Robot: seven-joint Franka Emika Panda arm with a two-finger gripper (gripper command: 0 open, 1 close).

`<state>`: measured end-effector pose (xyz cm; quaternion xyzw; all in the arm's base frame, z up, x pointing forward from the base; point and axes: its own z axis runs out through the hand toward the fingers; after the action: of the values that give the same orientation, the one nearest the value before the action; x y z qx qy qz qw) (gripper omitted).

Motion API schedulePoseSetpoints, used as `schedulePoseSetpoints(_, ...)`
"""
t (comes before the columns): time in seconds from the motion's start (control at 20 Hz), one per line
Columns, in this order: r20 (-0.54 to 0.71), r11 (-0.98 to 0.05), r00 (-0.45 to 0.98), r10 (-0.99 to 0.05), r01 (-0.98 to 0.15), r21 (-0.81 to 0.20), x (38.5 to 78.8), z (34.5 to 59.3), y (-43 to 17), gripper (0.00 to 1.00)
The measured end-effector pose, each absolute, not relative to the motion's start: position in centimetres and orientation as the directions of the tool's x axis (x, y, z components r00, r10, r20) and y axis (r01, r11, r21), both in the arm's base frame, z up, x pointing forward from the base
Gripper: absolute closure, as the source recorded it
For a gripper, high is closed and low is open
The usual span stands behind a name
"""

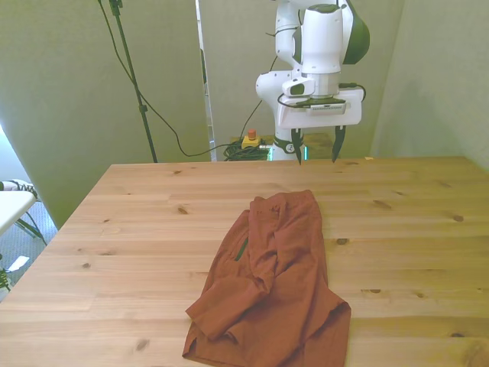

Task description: Unfold the shorts

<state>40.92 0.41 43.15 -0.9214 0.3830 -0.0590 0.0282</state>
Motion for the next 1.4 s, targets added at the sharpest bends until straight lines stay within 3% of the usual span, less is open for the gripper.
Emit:
schedulePoseSetpoints(0.15, 0.09, -0.702, 0.696, -0.712, -0.705, -0.103, 41.1, 43.1, 0.2, 0.0)
schedulePoseSetpoints(0.3, 0.101, -0.664, 0.656, -0.748, -0.734, -0.14, 42.1, 44.6, -2.3, 0.0)
schedulePoseSetpoints(0.5, 0.116, -0.591, 0.58, -0.806, -0.783, -0.194, 42.5, 47.2, -10.7, 0.0)
schedulePoseSetpoints(0.65, 0.085, -0.543, 0.539, -0.838, -0.809, -0.223, 41.9, 47.4, -17.8, 0.0)
schedulePoseSetpoints(0.95, -0.17, -0.471, 0.562, -0.81, -0.795, -0.383, 43.3, 44.2, -26.1, 0.0)
schedulePoseSetpoints(1.15, -0.252, -0.461, 0.581, -0.774, -0.79, -0.404, 45.6, 40.7, -28.1, 0.0)
schedulePoseSetpoints(1.4, -0.314, -0.446, 0.599, -0.737, -0.78, -0.44, 47.1, 38.4, -28.1, 0.0)
